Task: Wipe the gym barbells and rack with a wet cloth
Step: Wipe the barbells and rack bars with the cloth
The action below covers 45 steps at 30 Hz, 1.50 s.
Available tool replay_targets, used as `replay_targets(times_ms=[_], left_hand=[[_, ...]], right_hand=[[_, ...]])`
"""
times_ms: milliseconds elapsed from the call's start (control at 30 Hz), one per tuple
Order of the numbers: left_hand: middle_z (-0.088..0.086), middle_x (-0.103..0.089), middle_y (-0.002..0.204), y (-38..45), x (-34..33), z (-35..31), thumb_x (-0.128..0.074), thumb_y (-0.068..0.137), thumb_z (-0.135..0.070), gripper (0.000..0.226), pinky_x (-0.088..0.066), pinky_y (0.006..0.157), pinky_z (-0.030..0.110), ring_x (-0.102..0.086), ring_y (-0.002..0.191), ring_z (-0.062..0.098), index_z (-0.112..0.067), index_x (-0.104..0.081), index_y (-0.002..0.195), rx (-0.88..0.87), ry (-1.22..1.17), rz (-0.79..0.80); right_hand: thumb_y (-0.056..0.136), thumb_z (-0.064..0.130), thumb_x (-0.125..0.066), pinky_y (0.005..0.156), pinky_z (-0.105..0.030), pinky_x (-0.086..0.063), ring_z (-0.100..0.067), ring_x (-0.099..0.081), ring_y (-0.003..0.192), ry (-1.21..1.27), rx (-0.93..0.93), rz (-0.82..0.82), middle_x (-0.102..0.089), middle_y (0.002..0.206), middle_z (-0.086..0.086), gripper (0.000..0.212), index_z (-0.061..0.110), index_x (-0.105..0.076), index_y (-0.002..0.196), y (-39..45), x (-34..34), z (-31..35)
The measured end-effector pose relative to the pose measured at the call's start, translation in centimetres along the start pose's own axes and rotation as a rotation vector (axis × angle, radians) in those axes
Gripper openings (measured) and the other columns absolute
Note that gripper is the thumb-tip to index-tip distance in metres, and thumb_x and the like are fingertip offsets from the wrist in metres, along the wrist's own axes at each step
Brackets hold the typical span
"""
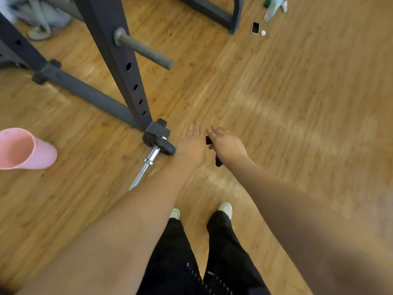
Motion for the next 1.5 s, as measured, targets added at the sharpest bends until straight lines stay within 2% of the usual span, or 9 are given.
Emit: replay_targets(times_ms=[167,333,433,567,800,967,1133,1267,1500], left_hand=[[0.013,-0.012,0.157,4.8,2.7,-1.2,-0.051,0.092,-0.019,0.072,-0.005,0.118,0.035,-0.004,0.146,0.028,-0.003,-0.010,0.149,0.135,-0.073,-0.023],[0.012,-0.008,0.158,9.6,4.7,-2.4,-0.052,0.093,-0.019,0.075,-0.005,0.117,0.035,-0.002,0.146,0.027,-0.003,-0.006,0.150,0.297,-0.169,-0.038],[0.012,-0.005,0.158,11.5,5.5,-3.2,-0.051,0.094,-0.018,0.075,-0.003,0.117,0.034,-0.001,0.146,0.026,-0.002,-0.004,0.149,0.387,-0.251,-0.056],[0.014,-0.003,0.158,13.9,6.6,-3.4,-0.049,0.094,-0.019,0.075,-0.004,0.118,0.035,0.000,0.146,0.028,0.000,-0.001,0.149,0.459,-0.254,-0.048],[0.013,-0.001,0.158,19.6,9.7,1.0,-0.043,0.097,-0.021,0.070,-0.005,0.119,0.036,0.001,0.146,0.027,-0.001,0.000,0.149,0.574,-0.307,-0.066],[0.011,0.001,0.159,24.3,13.4,3.8,-0.039,0.099,-0.023,0.068,-0.004,0.118,0.034,0.002,0.146,0.025,-0.004,0.001,0.150,0.581,-0.298,-0.084],[0.012,0.001,0.159,29.0,17.7,6.0,-0.034,0.100,-0.028,0.065,-0.004,0.118,0.035,0.003,0.146,0.025,-0.004,0.000,0.150,0.585,-0.293,-0.132],[0.011,0.004,0.159,34.1,20.8,7.9,-0.029,0.101,-0.029,0.063,-0.002,0.118,0.035,0.005,0.146,0.025,-0.004,0.002,0.150,0.640,-0.276,-0.117],[0.011,0.001,0.159,41.9,26.4,11.7,-0.027,0.102,-0.031,0.062,-0.002,0.119,0.036,0.003,0.146,0.025,-0.004,0.001,0.150,0.813,-0.298,-0.147]], right_hand=[[0.081,0.006,-0.070,0.102,-0.032,-0.037,-0.019,-0.021,0.142,-0.067,0.112,0.028,-0.024,0.154,-0.003,0.085,0.013,-0.019,0.149,4.4,2.9,-2.7],[0.086,0.006,-0.065,0.094,-0.034,-0.043,-0.019,-0.029,0.137,-0.160,0.240,0.003,-0.032,0.150,-0.004,0.067,0.011,-0.032,0.144,9.9,5.7,-6.6],[0.089,0.004,-0.061,0.096,-0.036,-0.041,-0.021,-0.029,0.138,-0.170,0.313,0.014,-0.026,0.154,-0.005,0.068,0.011,-0.027,0.147,12.7,7.1,-8.3],[0.093,0.008,-0.056,0.100,-0.038,-0.040,-0.023,-0.029,0.138,-0.192,0.385,-0.016,-0.029,0.152,-0.008,0.056,0.009,-0.032,0.144,17.2,8.3,-9.1],[0.086,0.004,-0.064,0.101,-0.035,-0.037,-0.022,-0.027,0.139,-0.149,0.519,-0.006,-0.031,0.152,-0.007,0.064,0.011,-0.035,0.143,24.5,10.7,-6.8],[0.087,0.007,-0.065,0.105,-0.034,-0.033,-0.022,-0.023,0.141,-0.154,0.559,-0.006,-0.025,0.155,-0.006,0.071,0.012,-0.028,0.147,30.1,14.4,-6.9],[0.090,0.011,-0.062,0.106,-0.030,-0.030,-0.021,-0.022,0.141,-0.153,0.623,-0.089,-0.027,0.153,-0.007,0.066,0.010,-0.029,0.147,35.2,19.6,-7.9],[0.101,0.017,-0.043,0.109,-0.033,-0.028,-0.022,-0.020,0.143,-0.233,0.760,-0.141,-0.022,0.155,-0.008,0.051,0.010,-0.025,0.148,40.6,23.2,-8.6],[0.096,0.010,-0.051,0.107,-0.031,-0.031,-0.021,-0.023,0.141,-0.354,0.953,-0.182,-0.031,0.151,-0.007,0.052,0.008,-0.032,0.144,50.8,28.9,-8.6]])
Point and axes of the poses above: each hand's wrist, its own y-axis towards the middle knuckle, its own x-axis out of the back of the hand, z = x × y, the point moved 7 cm from there along y, towards the middle knuckle
